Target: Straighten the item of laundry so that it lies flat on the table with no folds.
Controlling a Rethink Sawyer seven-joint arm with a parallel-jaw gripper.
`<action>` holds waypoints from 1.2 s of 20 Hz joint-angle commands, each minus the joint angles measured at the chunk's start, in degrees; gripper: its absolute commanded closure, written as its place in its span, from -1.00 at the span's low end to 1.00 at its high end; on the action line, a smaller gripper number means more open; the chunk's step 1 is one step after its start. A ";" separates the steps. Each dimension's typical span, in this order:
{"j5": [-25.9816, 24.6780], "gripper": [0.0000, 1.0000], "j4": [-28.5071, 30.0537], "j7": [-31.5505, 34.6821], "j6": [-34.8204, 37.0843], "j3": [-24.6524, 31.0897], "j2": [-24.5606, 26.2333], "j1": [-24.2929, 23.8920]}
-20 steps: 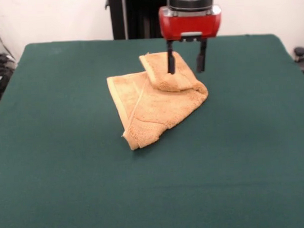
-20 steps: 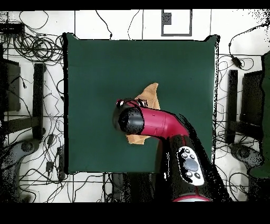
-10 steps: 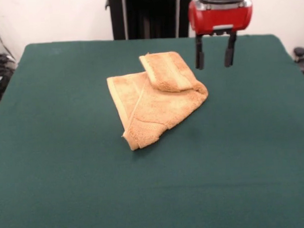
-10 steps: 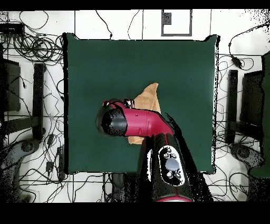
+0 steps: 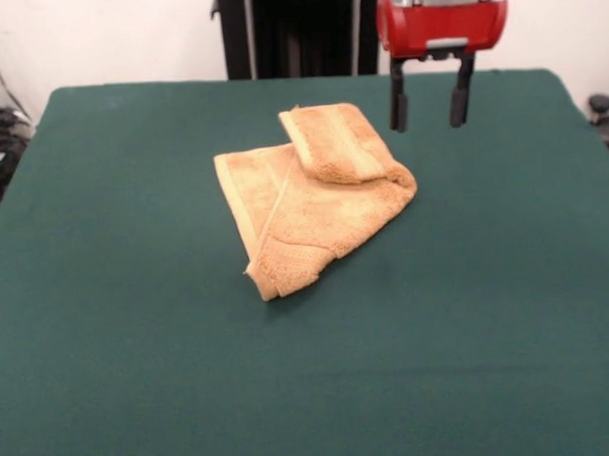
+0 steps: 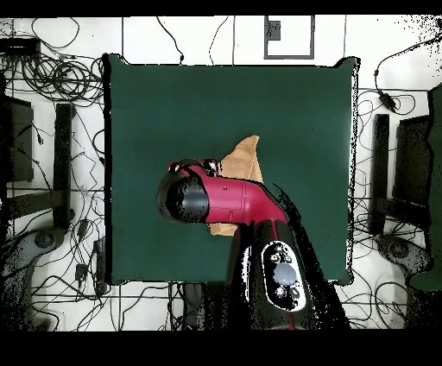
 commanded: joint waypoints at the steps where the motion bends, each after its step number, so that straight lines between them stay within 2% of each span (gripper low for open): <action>1: 0.78 -1.00 3.91 9.13 4.78 0.53 0.88 0.11; 9: 2.43 -1.00 8.42 12.86 1.53 0.08 0.30 0.43; 16: 1.91 -1.00 9.88 10.86 1.01 1.16 -0.71 -1.21; 24: 1.52 -1.00 6.48 11.13 3.33 -1.13 -0.47 1.81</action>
